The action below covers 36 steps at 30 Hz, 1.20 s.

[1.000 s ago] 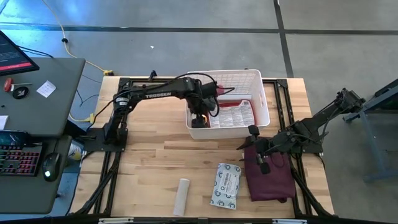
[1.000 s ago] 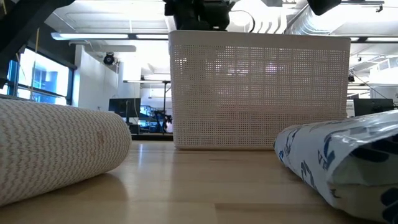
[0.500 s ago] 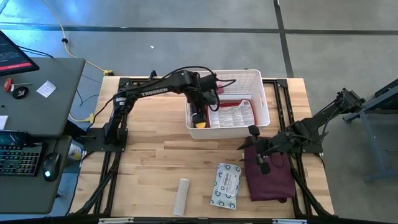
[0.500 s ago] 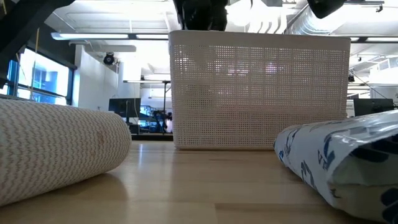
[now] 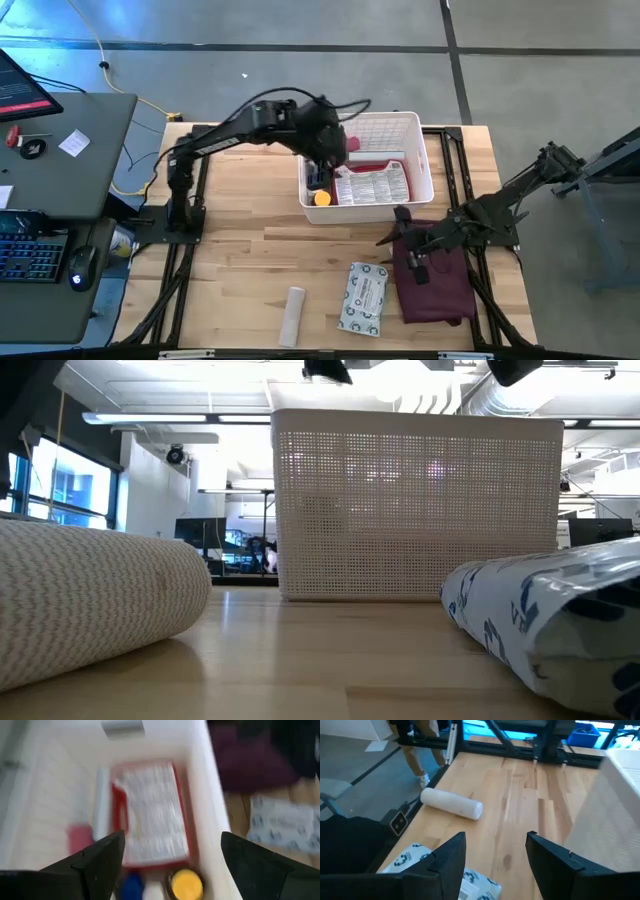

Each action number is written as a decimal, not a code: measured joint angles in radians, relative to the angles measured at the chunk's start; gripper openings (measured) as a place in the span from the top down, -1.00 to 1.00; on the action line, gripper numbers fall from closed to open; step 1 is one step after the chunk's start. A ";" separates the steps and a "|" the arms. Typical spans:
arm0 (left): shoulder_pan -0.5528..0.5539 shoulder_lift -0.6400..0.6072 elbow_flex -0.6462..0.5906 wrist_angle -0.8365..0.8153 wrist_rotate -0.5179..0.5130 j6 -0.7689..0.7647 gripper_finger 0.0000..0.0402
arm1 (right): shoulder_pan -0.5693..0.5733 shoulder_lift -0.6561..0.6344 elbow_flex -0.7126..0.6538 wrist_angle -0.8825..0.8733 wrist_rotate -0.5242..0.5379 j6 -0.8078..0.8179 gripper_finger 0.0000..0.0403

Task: Pick & place medical supplies in basket/bin
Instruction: Adjust the white container

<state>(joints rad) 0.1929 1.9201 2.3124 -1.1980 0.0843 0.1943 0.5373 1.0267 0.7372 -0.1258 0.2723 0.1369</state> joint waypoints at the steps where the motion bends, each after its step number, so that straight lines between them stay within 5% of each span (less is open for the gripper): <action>1: -0.011 -0.015 0.000 0.035 -0.012 0.000 -0.79 | 0.005 0.018 0.000 0.021 -0.001 -0.005 0.02; 10: -0.138 -0.091 -0.049 0.078 -0.067 -0.011 -0.52 | 0.035 0.082 0.000 0.065 0.020 0.018 0.02; 17: -0.174 -0.199 -0.428 0.233 -0.153 -0.016 -0.33 | 0.057 0.087 0.000 0.078 0.061 0.021 0.02; 23: -0.175 -0.519 -0.919 0.792 -0.127 -0.055 -0.23 | 0.066 0.087 0.000 0.051 0.096 0.021 0.02; 28: -0.212 -0.735 -1.274 1.179 -0.180 -0.223 -0.22 | 0.047 0.093 0.000 0.047 0.244 0.023 0.02; 32: -0.315 -0.777 -1.540 1.631 -0.361 -0.275 -0.22 | 0.000 0.142 0.000 0.053 0.295 0.104 0.02; 36: -0.369 -0.724 -1.701 2.023 -0.404 -0.251 -0.22 | -0.038 0.243 0.000 0.091 0.232 0.095 0.02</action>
<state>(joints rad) -0.1759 1.1964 0.6118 0.8246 -0.3202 -0.0567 0.4994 1.2696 0.7368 -0.0347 0.5045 0.2317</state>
